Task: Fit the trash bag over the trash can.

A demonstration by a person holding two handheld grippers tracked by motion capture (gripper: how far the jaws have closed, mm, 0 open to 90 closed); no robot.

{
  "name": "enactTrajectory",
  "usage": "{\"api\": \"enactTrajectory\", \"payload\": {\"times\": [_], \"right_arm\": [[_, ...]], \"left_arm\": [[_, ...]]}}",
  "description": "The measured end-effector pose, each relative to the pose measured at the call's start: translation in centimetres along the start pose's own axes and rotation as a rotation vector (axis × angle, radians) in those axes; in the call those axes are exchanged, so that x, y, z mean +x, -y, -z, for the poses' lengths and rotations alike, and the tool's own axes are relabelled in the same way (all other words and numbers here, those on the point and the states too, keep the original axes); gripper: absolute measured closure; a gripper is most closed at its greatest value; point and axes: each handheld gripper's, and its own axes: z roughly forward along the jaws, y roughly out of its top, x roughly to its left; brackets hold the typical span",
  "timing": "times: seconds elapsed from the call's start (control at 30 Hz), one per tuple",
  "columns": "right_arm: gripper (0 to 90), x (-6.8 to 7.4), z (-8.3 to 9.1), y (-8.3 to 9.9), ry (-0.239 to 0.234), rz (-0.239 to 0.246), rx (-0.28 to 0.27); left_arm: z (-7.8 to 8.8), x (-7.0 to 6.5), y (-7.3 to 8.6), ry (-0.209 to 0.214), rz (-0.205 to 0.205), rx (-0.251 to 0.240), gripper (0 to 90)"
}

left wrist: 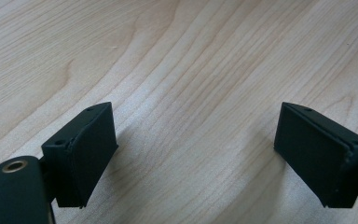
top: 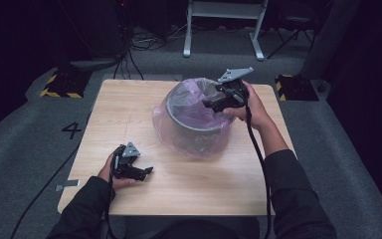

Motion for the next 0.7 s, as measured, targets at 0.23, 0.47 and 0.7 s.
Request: {"api": "enactTrajectory", "payload": {"times": [0.23,0.47,0.7], "right_arm": [[22.1,0.4,0.8,0.0,0.013,0.015,-0.016],[21.8,0.7,2.4,0.3,0.029,0.041,-0.031],[22.4,0.4,3.6,1.4,0.033,0.012,-0.042]], "left_arm": [[0.0,0.0,0.0,-0.002,-0.002,0.0,12.7],[0.0,0.0,0.0,-0.002,-0.002,0.001,12.7],[0.0,0.0,0.0,-0.003,-0.001,0.001,12.7]]}}
